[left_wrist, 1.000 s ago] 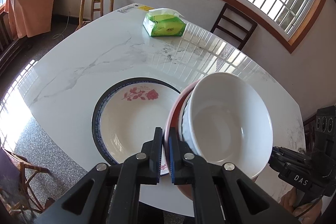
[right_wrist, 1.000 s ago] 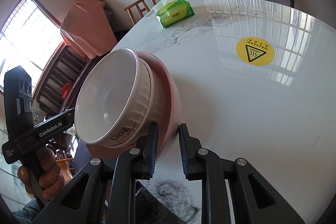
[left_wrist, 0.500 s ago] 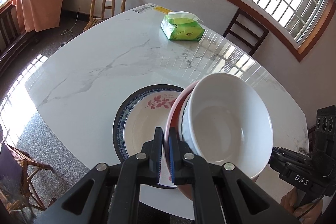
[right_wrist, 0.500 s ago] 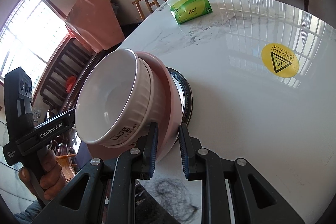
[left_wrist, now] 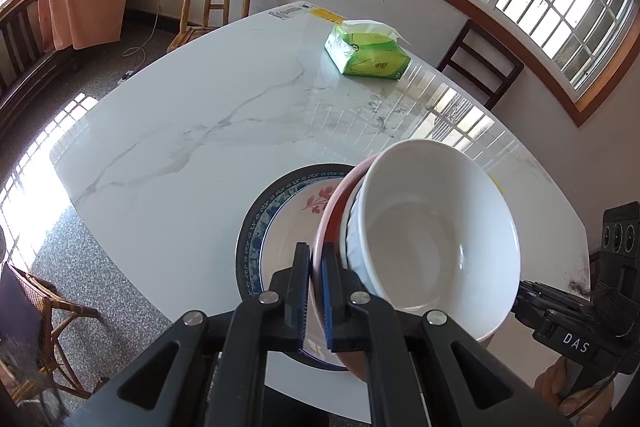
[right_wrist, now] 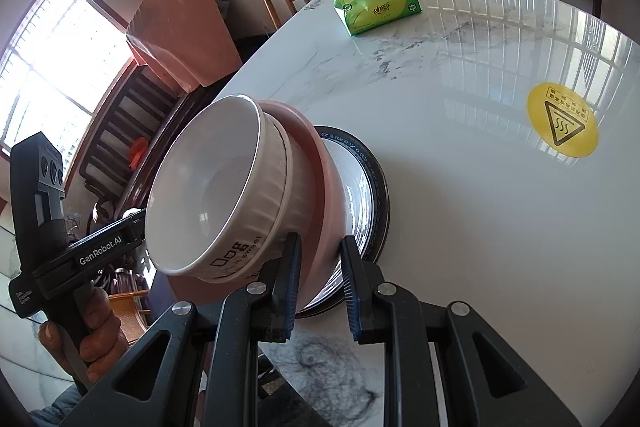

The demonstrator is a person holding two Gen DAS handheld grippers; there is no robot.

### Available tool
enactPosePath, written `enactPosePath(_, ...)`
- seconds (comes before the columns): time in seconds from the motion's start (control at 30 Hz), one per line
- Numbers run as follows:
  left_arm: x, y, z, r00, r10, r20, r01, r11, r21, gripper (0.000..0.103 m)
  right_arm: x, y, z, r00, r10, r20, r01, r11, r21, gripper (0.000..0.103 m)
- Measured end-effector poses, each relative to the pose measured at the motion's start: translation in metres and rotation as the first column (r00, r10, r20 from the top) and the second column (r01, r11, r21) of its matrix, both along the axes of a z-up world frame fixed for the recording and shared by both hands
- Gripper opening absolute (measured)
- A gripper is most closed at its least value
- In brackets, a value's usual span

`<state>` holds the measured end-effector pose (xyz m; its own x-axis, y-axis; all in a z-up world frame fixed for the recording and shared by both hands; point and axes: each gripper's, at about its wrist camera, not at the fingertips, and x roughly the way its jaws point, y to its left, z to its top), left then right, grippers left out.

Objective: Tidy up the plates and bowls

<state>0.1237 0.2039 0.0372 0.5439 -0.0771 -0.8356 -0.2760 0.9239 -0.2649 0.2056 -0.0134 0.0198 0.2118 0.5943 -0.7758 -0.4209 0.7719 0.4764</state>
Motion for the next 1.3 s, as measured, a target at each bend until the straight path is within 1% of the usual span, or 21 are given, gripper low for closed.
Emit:
enactPosePath(0.27, -0.001, 0.007, -0.003, 1.000, 0.016, -0.008, -0.016, 1.000, -0.002, 0.004, 0.001, 0.008, -0.001, 1.000, 0.011, -0.009, -0.011, 1.000, 0.002, 0.019)
enactPosePath(0.47, 0.000, 0.012, -0.015, 0.999, 0.028, -0.018, -0.028, 0.999, 0.020, 0.003, 0.006, 0.012, -0.008, 0.999, 0.012, -0.032, -0.012, 1.000, 0.011, 0.019)
enactPosePath(0.57, -0.003, 0.012, -0.018, 1.000, 0.031, 0.003, -0.031, 0.999, 0.033, 0.003, 0.008, 0.014, -0.015, 0.999, 0.010, -0.052, -0.010, 1.000, 0.017, 0.019)
enactPosePath(0.6, -0.004, 0.012, -0.018, 0.999, 0.030, 0.011, -0.030, 0.999, 0.040, 0.003, 0.008, 0.013, -0.015, 0.999, 0.006, -0.050, -0.004, 0.999, 0.033, 0.019)
enactPosePath(0.8, -0.008, 0.007, -0.018, 0.997, 0.018, 0.069, -0.025, 0.995, 0.100, 0.004, 0.009, 0.015, -0.016, 0.999, -0.009, -0.053, 0.012, 0.998, 0.057, 0.020)
enactPosePath(0.9, -0.010, 0.005, -0.018, 0.995, 0.021, 0.099, -0.034, 0.991, 0.130, 0.007, 0.009, 0.012, -0.018, 0.998, -0.026, -0.053, 0.031, 0.996, 0.086, 0.022)
enactPosePath(1.0, -0.014, 0.004, -0.019, 0.993, 0.023, 0.118, -0.040, 0.988, 0.146, 0.010, 0.006, 0.014, -0.015, 1.000, -0.027, -0.011, 0.028, 0.997, 0.078, 0.023)
enactPosePath(1.1, -0.020, 0.002, -0.018, 0.988, 0.026, 0.151, -0.054, 0.982, 0.182, 0.016, 0.001, 0.014, -0.012, 0.998, -0.046, 0.047, 0.044, 0.998, 0.050, 0.026)
enactPosePath(1.17, -0.026, 0.001, -0.017, 0.984, 0.032, 0.175, -0.070, 0.975, 0.213, 0.024, -0.002, 0.010, -0.007, 0.991, -0.079, 0.109, 0.076, 0.996, 0.039, 0.036)
enactPosePath(1.3, -0.039, -0.004, -0.014, 0.977, 0.027, 0.214, -0.084, 0.960, 0.266, 0.030, -0.009, -0.001, -0.001, 0.978, -0.134, 0.163, 0.117, 0.987, 0.110, 0.047)
